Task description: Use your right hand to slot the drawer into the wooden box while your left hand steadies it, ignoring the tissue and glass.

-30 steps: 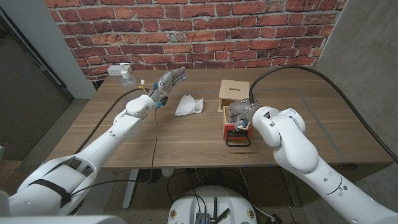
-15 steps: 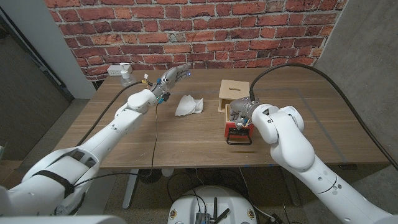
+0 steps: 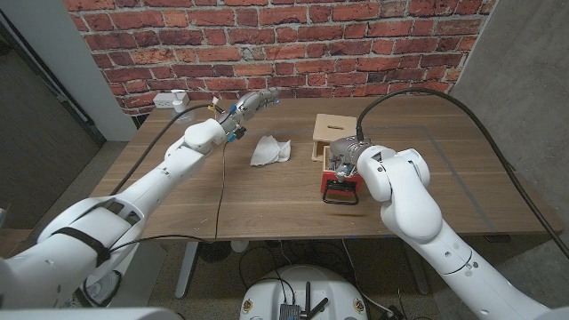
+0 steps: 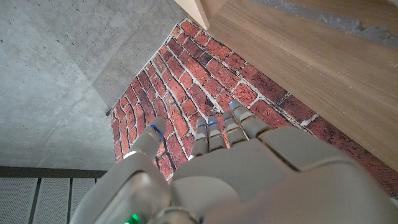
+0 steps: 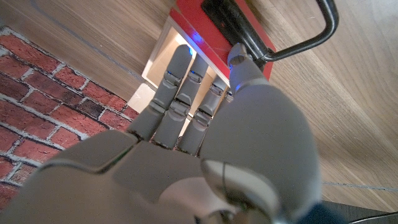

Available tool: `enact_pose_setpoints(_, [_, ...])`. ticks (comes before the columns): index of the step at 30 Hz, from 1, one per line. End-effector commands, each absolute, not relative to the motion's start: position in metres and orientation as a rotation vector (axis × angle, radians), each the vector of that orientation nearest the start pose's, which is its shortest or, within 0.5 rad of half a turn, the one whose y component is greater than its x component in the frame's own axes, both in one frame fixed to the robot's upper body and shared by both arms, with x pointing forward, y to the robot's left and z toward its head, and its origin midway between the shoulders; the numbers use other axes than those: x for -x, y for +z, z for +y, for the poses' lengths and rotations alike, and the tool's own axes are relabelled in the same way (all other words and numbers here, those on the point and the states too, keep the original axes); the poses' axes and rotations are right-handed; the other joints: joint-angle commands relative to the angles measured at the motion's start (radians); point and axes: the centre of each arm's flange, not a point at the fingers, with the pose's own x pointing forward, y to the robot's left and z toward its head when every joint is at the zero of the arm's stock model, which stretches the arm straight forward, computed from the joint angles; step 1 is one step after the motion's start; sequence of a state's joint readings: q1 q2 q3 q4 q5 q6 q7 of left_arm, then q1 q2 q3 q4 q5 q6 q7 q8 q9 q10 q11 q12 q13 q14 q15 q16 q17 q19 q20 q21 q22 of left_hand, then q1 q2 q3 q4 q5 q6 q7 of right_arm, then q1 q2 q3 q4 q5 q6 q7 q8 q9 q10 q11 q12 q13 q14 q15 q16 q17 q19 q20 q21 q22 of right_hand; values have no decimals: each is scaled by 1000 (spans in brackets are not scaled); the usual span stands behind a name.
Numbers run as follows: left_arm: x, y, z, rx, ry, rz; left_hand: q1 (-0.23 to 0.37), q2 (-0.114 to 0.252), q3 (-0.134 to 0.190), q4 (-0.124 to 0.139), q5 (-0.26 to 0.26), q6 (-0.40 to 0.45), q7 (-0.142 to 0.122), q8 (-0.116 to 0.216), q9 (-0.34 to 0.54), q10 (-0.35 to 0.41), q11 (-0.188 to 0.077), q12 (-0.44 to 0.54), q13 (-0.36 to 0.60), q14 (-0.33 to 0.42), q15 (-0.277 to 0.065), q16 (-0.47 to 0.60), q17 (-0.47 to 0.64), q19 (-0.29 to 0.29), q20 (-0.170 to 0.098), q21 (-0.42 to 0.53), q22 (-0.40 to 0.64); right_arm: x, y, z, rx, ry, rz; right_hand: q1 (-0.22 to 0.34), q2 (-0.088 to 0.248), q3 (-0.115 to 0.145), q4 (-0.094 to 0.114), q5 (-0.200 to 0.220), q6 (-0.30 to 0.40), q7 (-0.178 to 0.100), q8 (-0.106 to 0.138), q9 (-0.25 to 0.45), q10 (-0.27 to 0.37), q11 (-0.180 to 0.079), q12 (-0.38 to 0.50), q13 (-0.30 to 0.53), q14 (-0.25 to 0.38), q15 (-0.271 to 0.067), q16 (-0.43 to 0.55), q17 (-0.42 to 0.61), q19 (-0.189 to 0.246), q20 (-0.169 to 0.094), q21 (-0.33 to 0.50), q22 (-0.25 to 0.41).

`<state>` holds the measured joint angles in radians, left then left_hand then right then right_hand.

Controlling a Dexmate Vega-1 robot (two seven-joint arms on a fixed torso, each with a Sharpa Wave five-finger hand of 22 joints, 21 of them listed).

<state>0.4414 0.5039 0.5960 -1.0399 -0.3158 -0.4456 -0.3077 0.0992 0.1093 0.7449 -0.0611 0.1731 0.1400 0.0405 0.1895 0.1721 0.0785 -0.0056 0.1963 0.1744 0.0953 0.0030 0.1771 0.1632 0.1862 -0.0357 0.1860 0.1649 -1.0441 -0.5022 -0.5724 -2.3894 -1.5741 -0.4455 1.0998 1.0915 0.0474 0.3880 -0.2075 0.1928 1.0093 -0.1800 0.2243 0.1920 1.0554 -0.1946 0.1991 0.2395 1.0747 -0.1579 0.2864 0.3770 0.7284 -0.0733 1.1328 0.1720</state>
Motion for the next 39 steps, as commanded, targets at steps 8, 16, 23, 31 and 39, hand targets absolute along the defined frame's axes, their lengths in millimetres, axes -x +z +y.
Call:
enact_pose_setpoints(8, [-668, 113, 203, -862, -562, -853, 17, 67, -4, -10, -1, 18, -10, 4, 4, -2, -10, -6, 3, -14, -13, -6, 4, -15, -76, -3, 3, -448, 2, -103, 1821, 21, -189, -29, 18, 58, 41, 5, 24, -13, 6, 4, 8, -4, 1, 1, 39, -78, 8, 23, -4, -133, 6, 4])
enact_pose_setpoints(16, [-669, 115, 197, -938, -572, -875, 13, 69, -11, -4, -2, 24, -14, 4, 4, -5, -15, -6, 2, -17, -16, -4, 6, -17, -80, -3, 3, -451, 0, -99, 1822, 10, -196, -42, 19, 66, 44, 5, 25, -14, 6, 3, 10, -5, 1, 1, 41, -77, 9, 24, -5, -133, 7, 3])
enact_pose_setpoints(23, [-666, 119, 192, -1027, -576, -911, -6, 63, -24, 14, -3, 32, -23, 3, 4, -3, -22, -6, 2, -20, -23, 0, 11, -21, -87, -2, 4, -454, -2, -97, 1812, -7, -202, -50, 18, 72, 45, 6, 29, -14, 7, 3, 13, -5, 1, 0, 41, -76, 10, 26, -5, -134, 7, 3])
enact_pose_setpoints(31, [-662, 119, 181, -1129, -588, -970, -38, 56, -38, 45, 0, 47, -41, 4, 4, 2, -36, -5, 1, -17, -38, 4, 14, -25, -98, 0, 5, -457, -6, -99, 1799, -21, -204, -57, 17, 79, 44, 6, 28, -13, 6, 3, 11, -4, 0, 0, 40, -76, 9, 26, -6, -134, 6, 3])
enact_pose_setpoints(39, [-662, 116, 170, -1220, -624, -998, -54, 56, -42, 64, 3, 47, -55, 0, 4, 4, -48, -5, 1, -25, -49, 1, 13, -36, -106, -3, 5, -457, -9, -99, 1800, -22, -212, -61, 15, 82, 44, 6, 28, -13, 5, 3, 12, -5, 0, 0, 40, -77, 10, 28, -6, -133, 6, 3])
